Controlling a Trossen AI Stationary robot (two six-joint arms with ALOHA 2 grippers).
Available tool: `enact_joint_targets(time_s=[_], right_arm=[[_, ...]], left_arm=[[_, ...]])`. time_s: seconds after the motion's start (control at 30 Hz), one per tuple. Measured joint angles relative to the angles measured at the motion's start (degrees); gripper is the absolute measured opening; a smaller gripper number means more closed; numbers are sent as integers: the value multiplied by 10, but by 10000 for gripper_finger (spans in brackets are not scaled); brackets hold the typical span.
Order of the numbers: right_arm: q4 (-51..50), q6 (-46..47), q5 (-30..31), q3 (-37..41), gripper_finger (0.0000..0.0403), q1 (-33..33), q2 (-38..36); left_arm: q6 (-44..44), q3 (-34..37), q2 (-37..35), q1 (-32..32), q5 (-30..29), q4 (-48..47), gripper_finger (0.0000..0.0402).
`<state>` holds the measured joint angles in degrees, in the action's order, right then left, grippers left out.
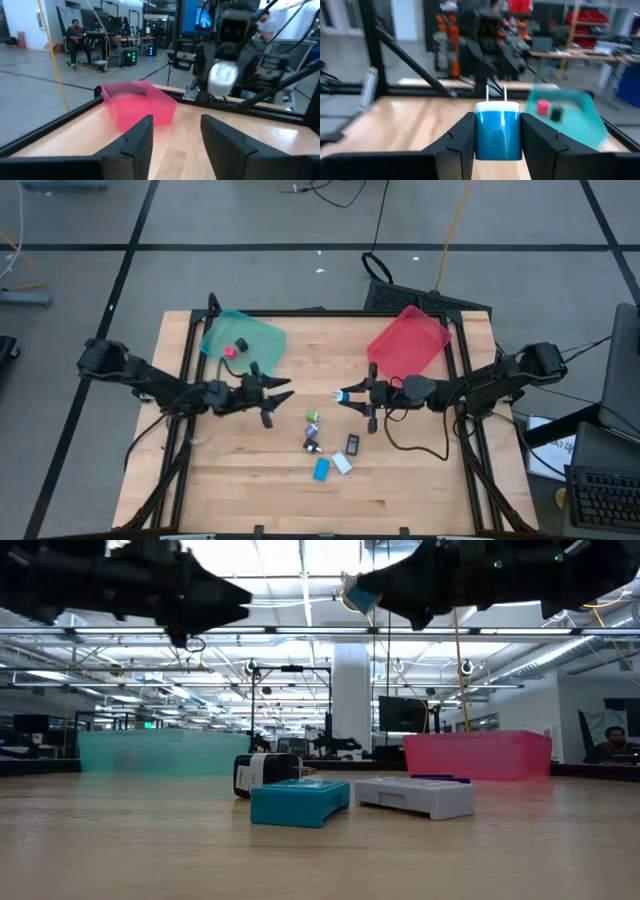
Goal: Pick & Place Office items
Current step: Put the blue charger adapter into the blue bin
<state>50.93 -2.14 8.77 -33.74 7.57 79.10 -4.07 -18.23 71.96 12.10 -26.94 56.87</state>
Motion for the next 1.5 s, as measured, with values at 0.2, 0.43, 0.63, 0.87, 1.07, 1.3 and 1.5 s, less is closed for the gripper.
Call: enact_joint_targets(time_s=[0.2, 0.43, 0.63, 0.87, 1.07, 1.3, 1.5], right_arm=[[85, -17, -46, 0, 115, 0, 7], [101, -30, -46, 0, 115, 0, 8], [111, -31, -75, 0, 116, 5, 8], [123, -39, -75, 0, 116, 16, 8], [123, -39, -75, 0, 115, 16, 8], [125, -38, -89, 0, 115, 15, 7], [120, -33, -88, 0, 148, 16, 7]], left_arm=[[30, -100, 107, -10, 14, 3, 240], [70, -224, 201, -12, 122, 3, 293], [93, -287, 244, -12, 127, 1, 303], [99, -304, 254, -17, 141, 0, 288], [96, -304, 254, -19, 152, -3, 245], [104, -303, 254, -19, 155, -6, 147], [111, -303, 253, -19, 154, -4, 120]])
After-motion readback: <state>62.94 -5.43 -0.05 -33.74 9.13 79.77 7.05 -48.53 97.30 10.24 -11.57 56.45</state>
